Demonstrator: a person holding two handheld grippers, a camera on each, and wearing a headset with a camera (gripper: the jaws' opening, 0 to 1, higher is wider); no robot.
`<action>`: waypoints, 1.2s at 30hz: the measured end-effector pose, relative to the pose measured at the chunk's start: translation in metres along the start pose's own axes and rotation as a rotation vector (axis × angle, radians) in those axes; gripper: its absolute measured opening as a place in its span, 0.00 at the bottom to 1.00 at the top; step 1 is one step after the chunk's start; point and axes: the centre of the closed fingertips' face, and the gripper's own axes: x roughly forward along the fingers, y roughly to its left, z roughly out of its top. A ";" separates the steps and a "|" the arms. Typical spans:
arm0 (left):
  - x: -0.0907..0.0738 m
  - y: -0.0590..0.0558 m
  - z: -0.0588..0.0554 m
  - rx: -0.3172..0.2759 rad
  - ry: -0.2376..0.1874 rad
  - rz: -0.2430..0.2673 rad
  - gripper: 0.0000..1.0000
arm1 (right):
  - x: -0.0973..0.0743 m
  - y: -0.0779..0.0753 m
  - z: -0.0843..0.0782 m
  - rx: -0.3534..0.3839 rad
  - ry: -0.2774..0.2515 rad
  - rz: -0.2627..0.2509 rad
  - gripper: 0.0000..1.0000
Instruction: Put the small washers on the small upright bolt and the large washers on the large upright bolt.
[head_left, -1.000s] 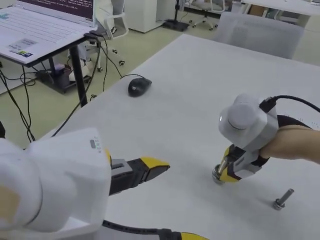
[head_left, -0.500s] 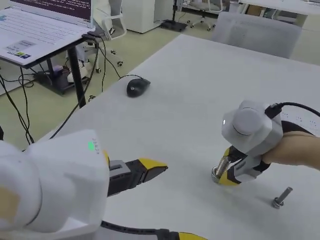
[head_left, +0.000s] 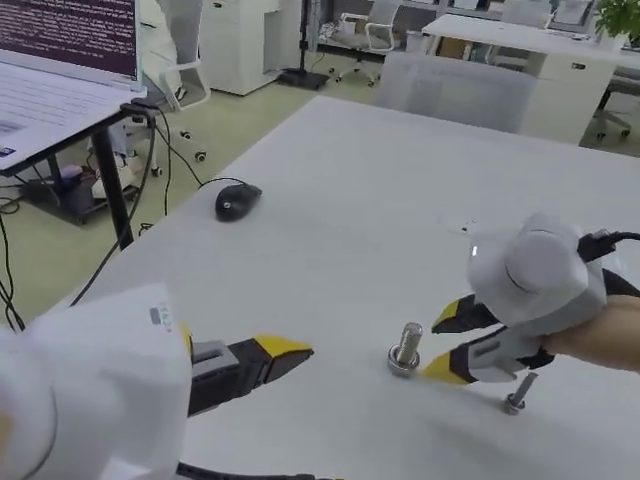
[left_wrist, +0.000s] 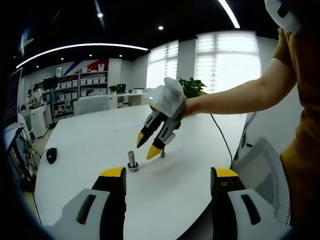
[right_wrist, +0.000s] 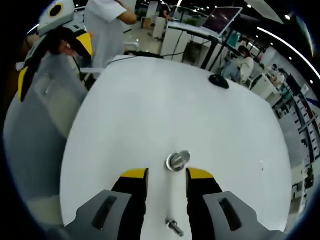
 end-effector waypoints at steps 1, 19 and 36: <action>0.000 -0.001 0.002 0.006 -0.002 -0.005 0.68 | -0.007 0.005 0.001 0.017 -0.024 -0.009 0.31; 0.000 -0.017 0.012 0.018 -0.048 -0.085 0.66 | -0.091 0.095 0.016 0.240 -0.465 -0.079 0.42; -0.003 -0.028 0.004 0.003 -0.025 -0.127 0.68 | -0.129 0.137 -0.027 0.462 -0.543 -0.168 0.48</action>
